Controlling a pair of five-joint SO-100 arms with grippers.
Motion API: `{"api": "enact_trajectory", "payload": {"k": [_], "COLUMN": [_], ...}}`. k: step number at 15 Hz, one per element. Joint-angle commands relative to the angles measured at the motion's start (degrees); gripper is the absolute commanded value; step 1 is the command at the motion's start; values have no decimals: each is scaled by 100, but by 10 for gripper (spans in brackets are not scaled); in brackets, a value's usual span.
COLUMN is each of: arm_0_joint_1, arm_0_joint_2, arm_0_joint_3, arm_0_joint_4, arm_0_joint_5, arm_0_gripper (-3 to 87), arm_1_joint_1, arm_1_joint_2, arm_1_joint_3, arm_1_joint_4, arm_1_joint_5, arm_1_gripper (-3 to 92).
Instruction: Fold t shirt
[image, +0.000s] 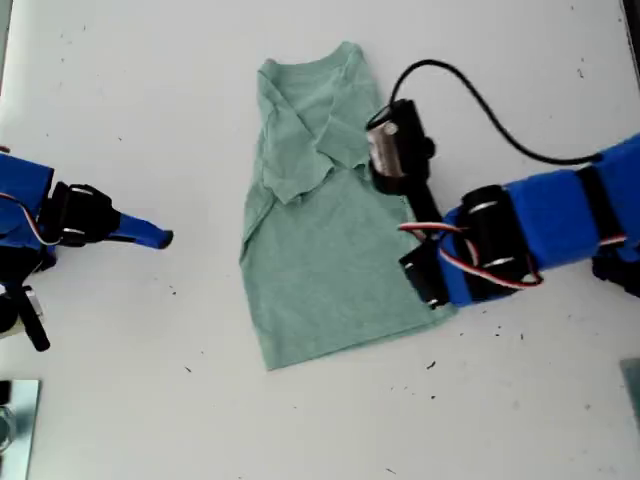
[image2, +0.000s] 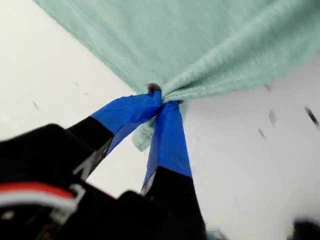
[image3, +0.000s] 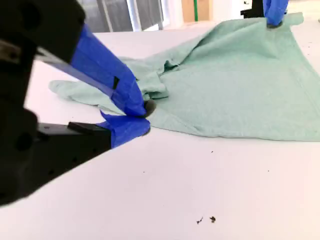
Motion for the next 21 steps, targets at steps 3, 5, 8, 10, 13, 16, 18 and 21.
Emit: {"api": "enact_trajectory", "payload": {"k": [3, 5, 8, 10, 13, 16, 18, 21], "arm_0_joint_1": [88, 88, 114, 97, 18, 0, 35, 176], "arm_0_joint_2": [44, 44, 44, 44, 44, 44, 44, -35], "arm_0_joint_3": [44, 44, 35, 35, 35, 35, 35, -185], "arm_0_joint_4": [-9, -9, -9, 0, 0, 0, 0, -141], "arm_0_joint_5": [-97, -105, -105, -105, -114, -158, -237, -606], "arm_0_gripper": [-2, -2, -2, -2, 23, 19, -1, -3], "arm_1_joint_1": [-35, -185, -343, -176, 677, 1477, 1978, 2443], "arm_1_joint_2": [-1310, -1292, -44, 1468, 4509, 6363, 6996, 8016], "arm_1_joint_3": [-765, -993, -1934, -958, 3340, 6495, 7770, 8675], "arm_1_joint_4": [-993, -536, 668, 1055, -70, -993, -1397, -1573], "arm_1_joint_5": [18, 97, -18, -9, -255, -360, -343, -483], "arm_1_gripper": [69, 223, 321, 275, 195, 13, -8, -8]}}
